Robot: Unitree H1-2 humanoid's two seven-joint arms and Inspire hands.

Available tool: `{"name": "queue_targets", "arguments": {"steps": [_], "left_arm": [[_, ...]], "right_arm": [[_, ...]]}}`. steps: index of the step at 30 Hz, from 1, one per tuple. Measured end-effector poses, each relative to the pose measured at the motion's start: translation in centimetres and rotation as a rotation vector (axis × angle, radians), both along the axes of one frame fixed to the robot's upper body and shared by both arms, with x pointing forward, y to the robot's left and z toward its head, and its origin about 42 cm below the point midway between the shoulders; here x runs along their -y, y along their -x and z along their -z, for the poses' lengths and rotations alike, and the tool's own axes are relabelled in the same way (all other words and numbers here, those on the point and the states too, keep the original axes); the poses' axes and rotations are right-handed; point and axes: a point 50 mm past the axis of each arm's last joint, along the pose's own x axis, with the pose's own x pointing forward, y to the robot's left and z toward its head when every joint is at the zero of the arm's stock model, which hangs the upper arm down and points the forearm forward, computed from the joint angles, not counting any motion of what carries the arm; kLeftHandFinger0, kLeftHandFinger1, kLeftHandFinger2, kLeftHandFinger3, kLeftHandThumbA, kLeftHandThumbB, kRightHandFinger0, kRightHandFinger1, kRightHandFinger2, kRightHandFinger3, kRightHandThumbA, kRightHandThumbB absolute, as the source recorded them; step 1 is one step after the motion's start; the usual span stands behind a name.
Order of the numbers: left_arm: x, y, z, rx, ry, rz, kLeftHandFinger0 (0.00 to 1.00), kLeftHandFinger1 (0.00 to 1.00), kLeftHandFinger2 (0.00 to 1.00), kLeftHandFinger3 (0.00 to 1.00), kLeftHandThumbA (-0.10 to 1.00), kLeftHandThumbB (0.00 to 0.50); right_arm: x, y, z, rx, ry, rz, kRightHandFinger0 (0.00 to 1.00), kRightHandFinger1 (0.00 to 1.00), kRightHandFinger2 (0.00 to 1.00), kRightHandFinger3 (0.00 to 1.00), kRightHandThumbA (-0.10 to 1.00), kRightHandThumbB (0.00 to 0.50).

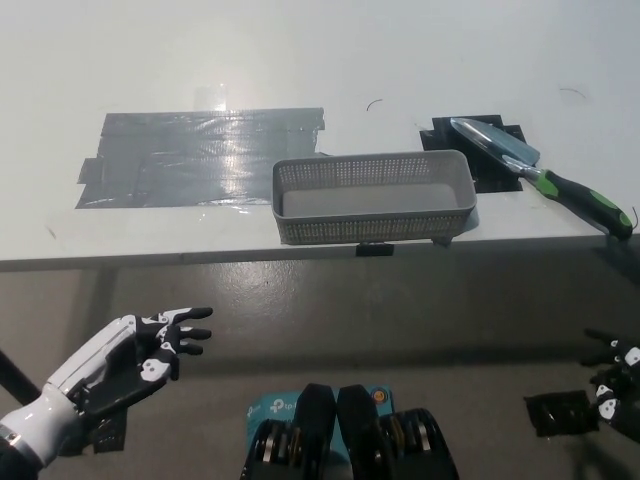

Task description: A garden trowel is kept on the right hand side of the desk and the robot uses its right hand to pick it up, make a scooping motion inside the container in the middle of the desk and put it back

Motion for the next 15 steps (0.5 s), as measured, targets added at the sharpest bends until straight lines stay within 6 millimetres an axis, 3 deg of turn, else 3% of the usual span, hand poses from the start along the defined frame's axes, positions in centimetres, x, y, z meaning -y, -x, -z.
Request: {"name": "queue_targets", "arguments": {"steps": [3,6,11,15], "left_arm": [[0.06,-0.02,0.07,0.003,0.001,0.000,0.81,0.82,0.88,1.00,1.00,0.288],[0.14,-0.03,0.10,0.005,0.002,0.002,0.82,0.82,0.88,1.00,1.00,0.288],[0.22,-0.06,0.15,0.006,0.004,0.001,0.82,0.81,0.87,1.00,1.00,0.305],[0.33,-0.11,0.30,0.005,0.006,0.002,0.80,0.80,0.85,1.00,1.00,0.301]], "right_arm": [[-0.01,0.00,-0.01,0.003,-0.001,0.001,0.63,0.67,0.76,1.00,0.00,0.107],[0.10,-0.01,-0.07,0.004,0.003,0.000,0.55,0.59,0.72,1.00,0.01,0.115],[0.34,-0.10,-0.15,0.006,0.003,0.000,0.55,0.60,0.74,1.00,0.01,0.113],[0.36,-0.11,-0.18,0.010,-0.004,0.001,0.47,0.54,0.71,1.00,-0.01,0.120]]}}
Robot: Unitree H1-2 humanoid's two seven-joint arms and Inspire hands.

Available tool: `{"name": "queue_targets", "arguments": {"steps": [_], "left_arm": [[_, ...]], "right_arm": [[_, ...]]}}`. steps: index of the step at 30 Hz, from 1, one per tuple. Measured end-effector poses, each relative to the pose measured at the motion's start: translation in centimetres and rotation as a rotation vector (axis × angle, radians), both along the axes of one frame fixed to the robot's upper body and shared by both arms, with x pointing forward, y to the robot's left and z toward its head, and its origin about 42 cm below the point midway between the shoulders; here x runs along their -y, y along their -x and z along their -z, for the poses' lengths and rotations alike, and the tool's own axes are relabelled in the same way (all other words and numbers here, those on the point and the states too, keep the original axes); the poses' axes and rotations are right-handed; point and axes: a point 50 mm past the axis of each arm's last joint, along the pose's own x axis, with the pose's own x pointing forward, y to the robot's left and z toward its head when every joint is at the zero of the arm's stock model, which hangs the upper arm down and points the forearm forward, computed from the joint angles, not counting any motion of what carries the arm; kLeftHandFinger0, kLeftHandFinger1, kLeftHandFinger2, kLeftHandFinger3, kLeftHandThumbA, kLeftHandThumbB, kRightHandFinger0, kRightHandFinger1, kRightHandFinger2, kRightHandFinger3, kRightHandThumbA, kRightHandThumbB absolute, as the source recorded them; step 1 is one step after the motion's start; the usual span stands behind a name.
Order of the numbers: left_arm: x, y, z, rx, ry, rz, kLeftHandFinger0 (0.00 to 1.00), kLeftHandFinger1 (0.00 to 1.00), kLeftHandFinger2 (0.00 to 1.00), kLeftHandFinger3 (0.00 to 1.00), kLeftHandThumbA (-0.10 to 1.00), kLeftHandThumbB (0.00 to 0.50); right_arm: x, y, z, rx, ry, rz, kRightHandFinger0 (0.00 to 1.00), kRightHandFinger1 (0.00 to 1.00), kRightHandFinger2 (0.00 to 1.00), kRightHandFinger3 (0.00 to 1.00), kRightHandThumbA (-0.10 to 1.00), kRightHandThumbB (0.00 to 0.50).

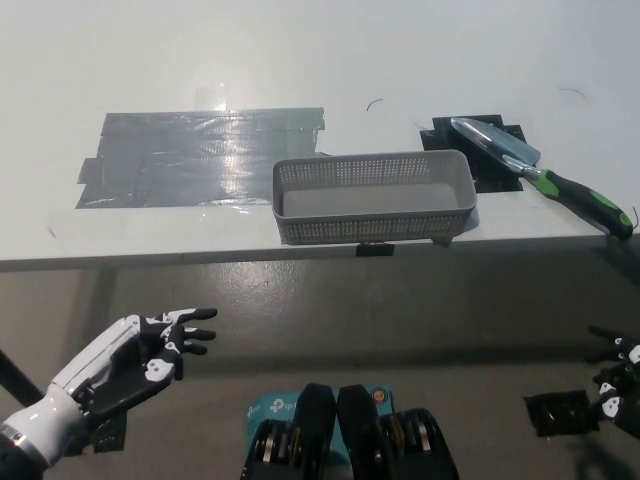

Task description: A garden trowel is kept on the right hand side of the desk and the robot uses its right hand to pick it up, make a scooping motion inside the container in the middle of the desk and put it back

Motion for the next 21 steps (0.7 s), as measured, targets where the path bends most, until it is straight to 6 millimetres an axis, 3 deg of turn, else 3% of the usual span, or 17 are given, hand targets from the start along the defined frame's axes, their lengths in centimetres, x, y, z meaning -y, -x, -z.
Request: {"name": "queue_targets", "arguments": {"steps": [3,5,7,13,14,21], "left_arm": [[0.14,-0.10,0.19,-0.005,0.007,-0.001,0.81,0.80,0.86,1.00,1.00,0.307],[0.15,-0.13,0.31,-0.009,0.009,-0.003,0.80,0.79,0.85,1.00,1.00,0.310],[0.14,-0.18,0.47,-0.014,0.011,-0.006,0.80,0.79,0.85,1.00,1.00,0.281],[0.23,-0.29,0.73,-0.021,0.018,-0.009,0.81,0.81,0.88,1.00,1.00,0.288],[0.24,-0.33,0.71,-0.020,0.018,-0.009,0.82,0.81,0.88,1.00,1.00,0.288],[0.35,-0.62,0.40,-0.009,0.020,-0.007,0.82,0.82,0.88,1.00,1.00,0.249]], "right_arm": [[0.06,-0.12,-0.04,0.002,-0.002,0.001,0.48,0.55,0.72,1.00,0.00,0.113],[0.05,-0.19,-0.09,0.004,-0.003,0.001,0.54,0.59,0.74,1.00,0.00,0.108],[-0.01,-0.24,-0.11,0.005,-0.003,-0.001,0.51,0.55,0.72,1.00,-0.01,0.114],[-0.09,-0.35,-0.12,0.004,-0.005,-0.005,0.48,0.54,0.71,1.00,-0.04,0.108],[-0.08,-0.41,-0.17,0.006,-0.005,-0.006,0.52,0.56,0.72,1.00,-0.04,0.101],[0.18,-0.94,-0.62,0.015,0.001,-0.011,0.48,0.53,0.72,1.00,0.00,0.100]]}}
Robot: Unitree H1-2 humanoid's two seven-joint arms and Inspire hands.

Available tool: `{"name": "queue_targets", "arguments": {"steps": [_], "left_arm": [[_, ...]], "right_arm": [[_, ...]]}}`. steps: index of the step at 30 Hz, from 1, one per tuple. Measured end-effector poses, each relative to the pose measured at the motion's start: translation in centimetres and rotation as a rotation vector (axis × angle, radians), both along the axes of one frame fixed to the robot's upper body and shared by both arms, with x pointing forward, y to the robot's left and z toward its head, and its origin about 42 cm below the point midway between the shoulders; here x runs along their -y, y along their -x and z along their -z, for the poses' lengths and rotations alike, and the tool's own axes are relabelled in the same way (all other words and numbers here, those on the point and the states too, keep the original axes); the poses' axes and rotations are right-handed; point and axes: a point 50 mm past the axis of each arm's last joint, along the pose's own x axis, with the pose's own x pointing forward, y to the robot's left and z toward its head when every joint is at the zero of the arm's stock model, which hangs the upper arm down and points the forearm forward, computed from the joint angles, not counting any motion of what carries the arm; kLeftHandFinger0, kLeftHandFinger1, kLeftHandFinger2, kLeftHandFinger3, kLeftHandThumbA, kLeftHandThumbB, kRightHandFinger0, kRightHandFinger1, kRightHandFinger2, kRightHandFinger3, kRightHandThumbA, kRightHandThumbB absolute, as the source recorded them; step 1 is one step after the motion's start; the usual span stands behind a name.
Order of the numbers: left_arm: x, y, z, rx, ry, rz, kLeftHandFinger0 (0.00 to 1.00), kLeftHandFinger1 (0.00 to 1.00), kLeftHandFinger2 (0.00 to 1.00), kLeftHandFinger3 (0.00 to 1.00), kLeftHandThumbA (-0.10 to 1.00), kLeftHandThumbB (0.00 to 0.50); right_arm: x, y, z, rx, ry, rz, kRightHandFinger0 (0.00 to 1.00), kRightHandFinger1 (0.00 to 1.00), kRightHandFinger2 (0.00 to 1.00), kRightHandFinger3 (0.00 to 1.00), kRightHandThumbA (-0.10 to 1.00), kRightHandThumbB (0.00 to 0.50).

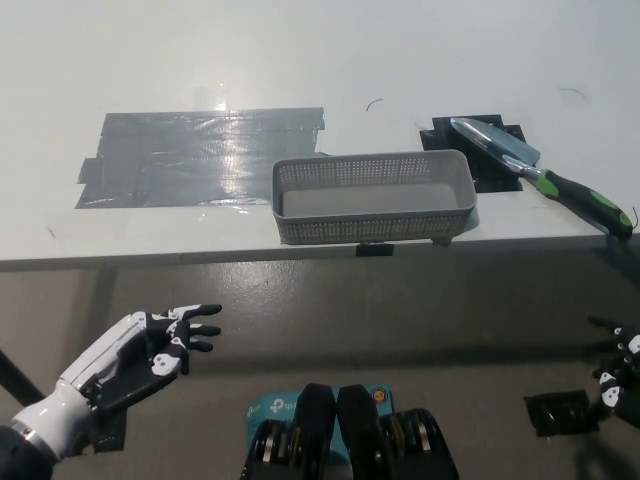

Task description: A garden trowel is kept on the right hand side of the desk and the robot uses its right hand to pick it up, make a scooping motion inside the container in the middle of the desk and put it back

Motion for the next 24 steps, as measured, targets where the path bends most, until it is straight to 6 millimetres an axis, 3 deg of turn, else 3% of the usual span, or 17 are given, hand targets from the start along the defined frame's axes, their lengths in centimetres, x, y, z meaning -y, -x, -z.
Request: {"name": "queue_targets", "arguments": {"steps": [3,4,5,6,7,9,12,21,24], "left_arm": [[-0.01,0.01,0.01,0.000,0.000,0.000,0.81,0.82,0.88,1.00,1.00,0.259],[-0.01,0.02,0.02,0.000,0.000,0.000,0.82,0.83,0.89,1.00,1.00,0.249],[-0.01,0.02,0.03,0.000,0.000,-0.001,0.84,0.83,0.90,1.00,1.00,0.250],[0.00,0.02,0.03,0.000,0.000,-0.001,0.84,0.83,0.90,1.00,1.00,0.249],[-0.01,0.02,0.02,0.000,0.001,-0.001,0.84,0.83,0.89,1.00,1.00,0.253],[0.00,-0.01,0.01,0.000,0.001,-0.001,0.83,0.83,0.88,1.00,1.00,0.281],[-0.01,-0.12,-0.06,0.003,0.001,-0.002,0.82,0.82,0.87,1.00,1.00,0.272],[0.10,-0.23,-0.16,0.006,0.003,0.000,0.84,0.84,0.90,1.00,1.00,0.236],[0.10,-0.23,-0.17,0.006,0.003,0.000,0.84,0.84,0.90,1.00,1.00,0.237]], "right_arm": [[-0.02,-0.15,-0.12,0.002,0.002,-0.004,0.52,0.56,0.72,1.00,0.00,0.098],[-0.06,-0.15,-0.10,0.001,0.002,-0.005,0.55,0.63,0.79,1.00,0.00,0.105],[-0.10,-0.15,-0.09,0.000,0.003,-0.007,0.62,0.76,0.93,1.00,0.02,0.110],[-0.11,-0.16,-0.09,0.001,0.002,-0.007,0.92,1.00,1.00,1.00,0.14,0.121],[-0.15,-0.20,-0.11,0.000,0.004,-0.009,1.00,1.00,1.00,1.00,0.21,0.165],[-0.28,-0.34,-0.15,-0.003,0.018,-0.018,1.00,1.00,1.00,1.00,0.35,0.192],[-0.26,-0.74,-0.52,0.000,0.051,-0.034,1.00,1.00,1.00,1.00,0.43,0.226],[0.20,-0.85,-0.67,-0.016,0.095,-0.029,1.00,1.00,1.00,1.00,0.37,0.182],[0.21,-0.85,-0.66,-0.017,0.094,-0.028,1.00,1.00,1.00,1.00,0.35,0.195]]}}
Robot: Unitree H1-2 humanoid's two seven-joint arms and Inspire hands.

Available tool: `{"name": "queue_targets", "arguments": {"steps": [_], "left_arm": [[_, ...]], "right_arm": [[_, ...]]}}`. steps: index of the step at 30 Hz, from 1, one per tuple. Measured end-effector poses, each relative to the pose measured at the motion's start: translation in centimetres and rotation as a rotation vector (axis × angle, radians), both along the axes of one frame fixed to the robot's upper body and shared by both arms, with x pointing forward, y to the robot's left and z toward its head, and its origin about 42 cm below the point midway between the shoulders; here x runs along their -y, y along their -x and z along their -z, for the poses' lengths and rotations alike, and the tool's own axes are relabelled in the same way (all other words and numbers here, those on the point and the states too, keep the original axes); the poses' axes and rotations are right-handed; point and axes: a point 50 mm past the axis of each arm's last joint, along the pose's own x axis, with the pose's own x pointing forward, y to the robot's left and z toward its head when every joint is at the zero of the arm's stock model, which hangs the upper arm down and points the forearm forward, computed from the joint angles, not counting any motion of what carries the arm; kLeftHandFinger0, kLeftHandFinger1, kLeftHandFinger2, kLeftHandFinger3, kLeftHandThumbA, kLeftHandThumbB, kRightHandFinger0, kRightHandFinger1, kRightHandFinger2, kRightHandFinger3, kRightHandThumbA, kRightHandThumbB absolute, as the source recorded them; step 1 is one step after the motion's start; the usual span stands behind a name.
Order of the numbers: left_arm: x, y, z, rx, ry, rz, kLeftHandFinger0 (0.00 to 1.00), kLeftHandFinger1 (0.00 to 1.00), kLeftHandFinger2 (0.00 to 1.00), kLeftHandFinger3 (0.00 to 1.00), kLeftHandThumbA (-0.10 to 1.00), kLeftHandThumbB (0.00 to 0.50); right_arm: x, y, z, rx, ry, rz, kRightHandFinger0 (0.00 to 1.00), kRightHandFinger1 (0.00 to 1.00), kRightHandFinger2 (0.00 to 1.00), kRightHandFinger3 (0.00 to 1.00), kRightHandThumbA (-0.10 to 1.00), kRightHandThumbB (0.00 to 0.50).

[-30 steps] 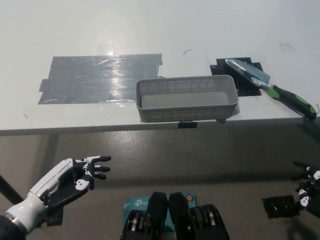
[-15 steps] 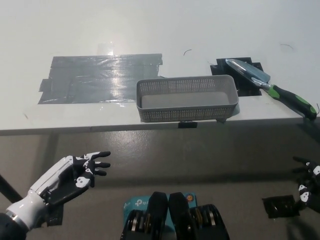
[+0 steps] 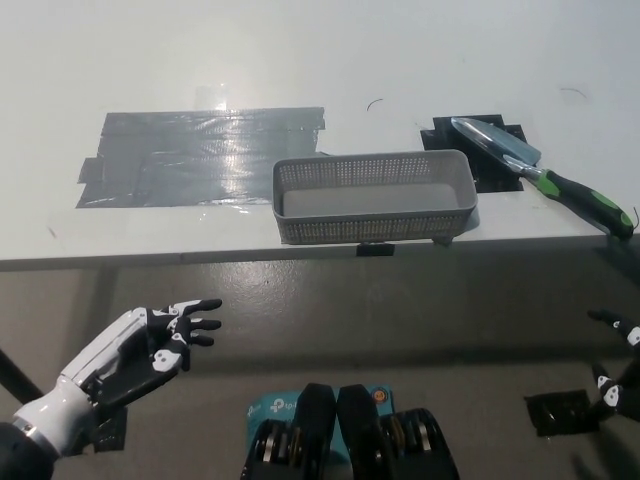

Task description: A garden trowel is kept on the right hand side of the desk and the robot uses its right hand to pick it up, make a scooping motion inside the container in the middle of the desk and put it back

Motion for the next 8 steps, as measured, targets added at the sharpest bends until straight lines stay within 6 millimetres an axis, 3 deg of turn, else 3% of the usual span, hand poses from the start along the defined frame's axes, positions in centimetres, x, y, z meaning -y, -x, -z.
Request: {"name": "queue_targets", "arguments": {"steps": [4,6,8], "left_arm": [[0.00,0.00,-0.01,0.001,0.000,0.000,0.85,0.84,0.90,1.00,1.00,0.219],[0.00,0.01,-0.02,0.001,0.000,0.000,0.85,0.84,0.90,1.00,1.00,0.235],[0.00,0.04,-0.01,0.001,-0.001,0.000,0.85,0.84,0.90,1.00,1.00,0.235]], "right_arm": [[0.02,0.00,0.01,-0.005,-0.003,0.000,1.00,1.00,1.00,1.00,0.45,0.281],[0.06,0.01,0.01,-0.012,0.001,-0.010,1.00,1.00,1.00,1.00,0.50,0.322],[0.04,0.05,-0.03,-0.017,0.006,-0.018,1.00,1.00,1.00,1.00,0.51,0.324]]}}
